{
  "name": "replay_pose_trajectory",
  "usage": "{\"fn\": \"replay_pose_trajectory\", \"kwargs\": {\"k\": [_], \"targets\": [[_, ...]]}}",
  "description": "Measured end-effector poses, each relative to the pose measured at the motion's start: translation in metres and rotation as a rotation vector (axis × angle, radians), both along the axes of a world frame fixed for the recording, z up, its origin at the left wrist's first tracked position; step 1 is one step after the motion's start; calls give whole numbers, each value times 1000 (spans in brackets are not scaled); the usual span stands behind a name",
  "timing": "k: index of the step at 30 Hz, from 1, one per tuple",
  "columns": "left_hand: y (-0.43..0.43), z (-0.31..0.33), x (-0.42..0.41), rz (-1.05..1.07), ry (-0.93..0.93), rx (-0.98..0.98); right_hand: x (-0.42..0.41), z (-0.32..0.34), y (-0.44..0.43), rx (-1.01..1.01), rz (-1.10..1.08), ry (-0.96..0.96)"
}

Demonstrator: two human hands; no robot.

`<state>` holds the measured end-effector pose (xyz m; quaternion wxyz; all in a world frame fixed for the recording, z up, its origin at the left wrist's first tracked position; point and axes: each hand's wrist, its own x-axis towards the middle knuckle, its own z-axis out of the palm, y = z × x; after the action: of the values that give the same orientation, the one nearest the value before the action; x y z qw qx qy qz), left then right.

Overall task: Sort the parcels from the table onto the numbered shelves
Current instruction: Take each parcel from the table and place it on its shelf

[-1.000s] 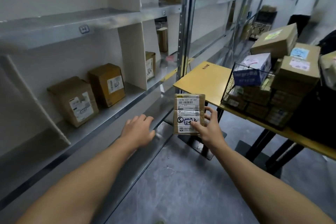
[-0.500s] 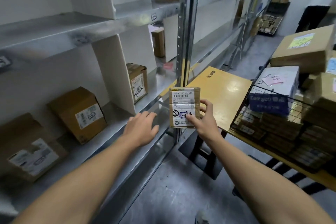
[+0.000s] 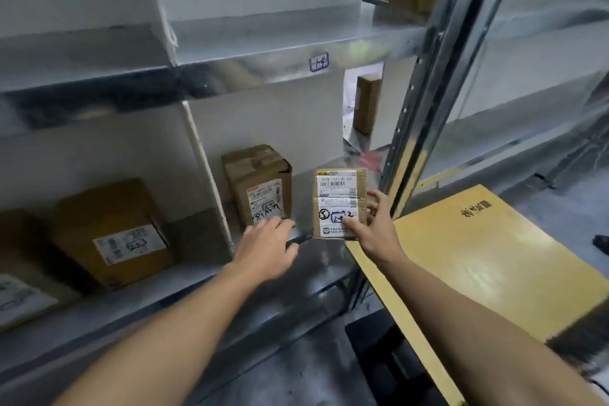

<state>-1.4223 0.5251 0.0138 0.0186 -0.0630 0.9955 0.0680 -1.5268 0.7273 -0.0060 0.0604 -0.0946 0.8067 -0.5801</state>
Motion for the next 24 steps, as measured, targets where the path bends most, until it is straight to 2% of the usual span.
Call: {"fn": "replay_pose_trajectory", "kwargs": {"k": [11,16,24], "targets": [[5,-7,-51,152,-78,72,-103,-19,-27,49,192,2],[8,-11,-64,189,-113,91,-121,-26,-32,60,238,39],[6,-15,-69,240,-108,112,-130,-39,-33,7,252,-50]]}}
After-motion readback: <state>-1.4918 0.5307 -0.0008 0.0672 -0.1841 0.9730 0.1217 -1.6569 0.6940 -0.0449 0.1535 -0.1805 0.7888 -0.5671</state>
